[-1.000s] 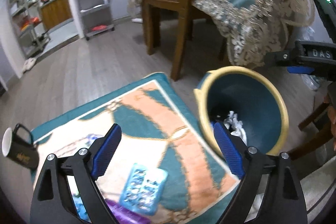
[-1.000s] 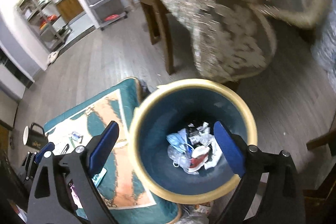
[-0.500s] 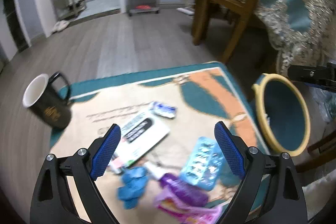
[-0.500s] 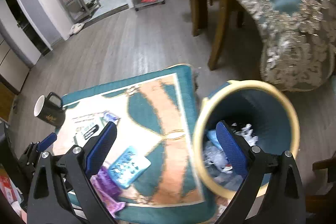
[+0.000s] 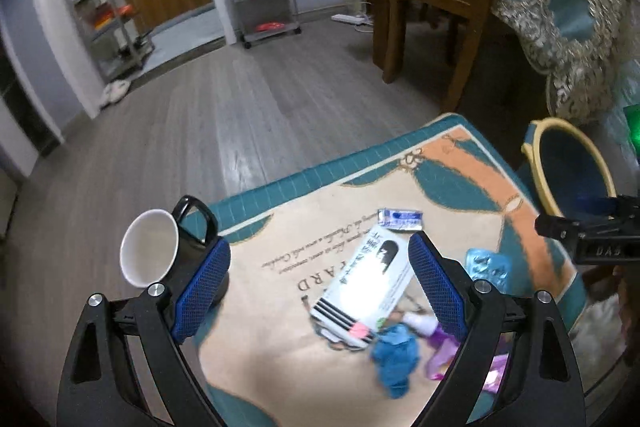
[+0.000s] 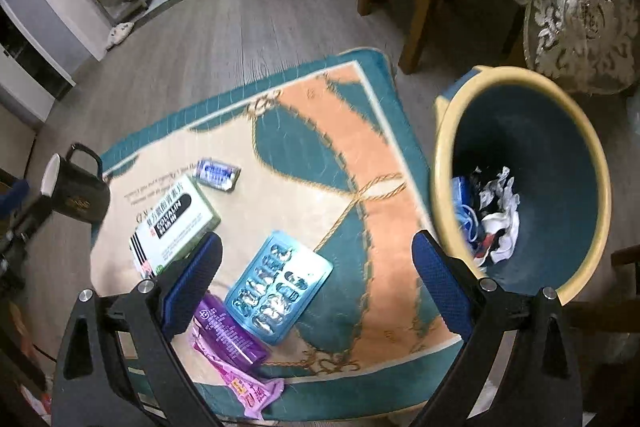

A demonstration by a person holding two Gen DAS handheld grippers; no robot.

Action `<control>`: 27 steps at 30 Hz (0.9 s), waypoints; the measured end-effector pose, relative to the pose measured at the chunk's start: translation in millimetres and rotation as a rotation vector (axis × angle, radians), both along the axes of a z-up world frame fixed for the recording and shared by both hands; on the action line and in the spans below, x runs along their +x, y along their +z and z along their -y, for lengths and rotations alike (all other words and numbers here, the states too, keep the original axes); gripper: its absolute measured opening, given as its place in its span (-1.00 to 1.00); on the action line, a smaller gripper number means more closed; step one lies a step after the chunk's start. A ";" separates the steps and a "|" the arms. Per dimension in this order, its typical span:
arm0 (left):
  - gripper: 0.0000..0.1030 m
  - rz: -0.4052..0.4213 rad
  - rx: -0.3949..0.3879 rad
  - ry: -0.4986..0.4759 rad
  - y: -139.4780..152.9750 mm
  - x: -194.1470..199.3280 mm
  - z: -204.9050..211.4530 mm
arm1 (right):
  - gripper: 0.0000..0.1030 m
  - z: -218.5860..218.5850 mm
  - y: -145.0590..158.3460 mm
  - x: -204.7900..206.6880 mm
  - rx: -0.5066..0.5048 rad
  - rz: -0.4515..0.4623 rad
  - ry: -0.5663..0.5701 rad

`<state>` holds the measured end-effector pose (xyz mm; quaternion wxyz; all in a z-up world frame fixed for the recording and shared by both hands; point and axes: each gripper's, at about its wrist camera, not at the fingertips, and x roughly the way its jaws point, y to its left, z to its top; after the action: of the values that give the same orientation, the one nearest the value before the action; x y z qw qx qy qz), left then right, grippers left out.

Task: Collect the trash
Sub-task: 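Grasp the white Coltalin medicine box with the left tool while the right tool grasps the blue blister pack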

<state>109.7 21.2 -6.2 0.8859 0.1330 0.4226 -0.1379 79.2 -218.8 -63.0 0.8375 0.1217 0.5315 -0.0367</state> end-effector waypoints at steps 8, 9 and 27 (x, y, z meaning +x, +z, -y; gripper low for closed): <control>0.76 -0.164 -0.015 -0.127 -63.3 13.3 18.7 | 0.82 -18.9 -50.8 -9.0 0.065 -0.071 -0.052; 0.76 -0.179 -0.020 -0.147 -68.2 14.2 23.4 | 0.82 -18.6 -55.1 -8.7 0.069 -0.081 -0.058; 0.76 -0.333 -0.007 -0.241 -132.1 41.7 49.7 | 0.82 -2.2 -73.9 -0.1 0.047 -0.096 -0.040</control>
<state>151.4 -28.4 -138.2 0.7813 0.1548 0.5438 -0.2645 79.1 -216.6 -136.8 0.8071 0.1500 0.5691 -0.0468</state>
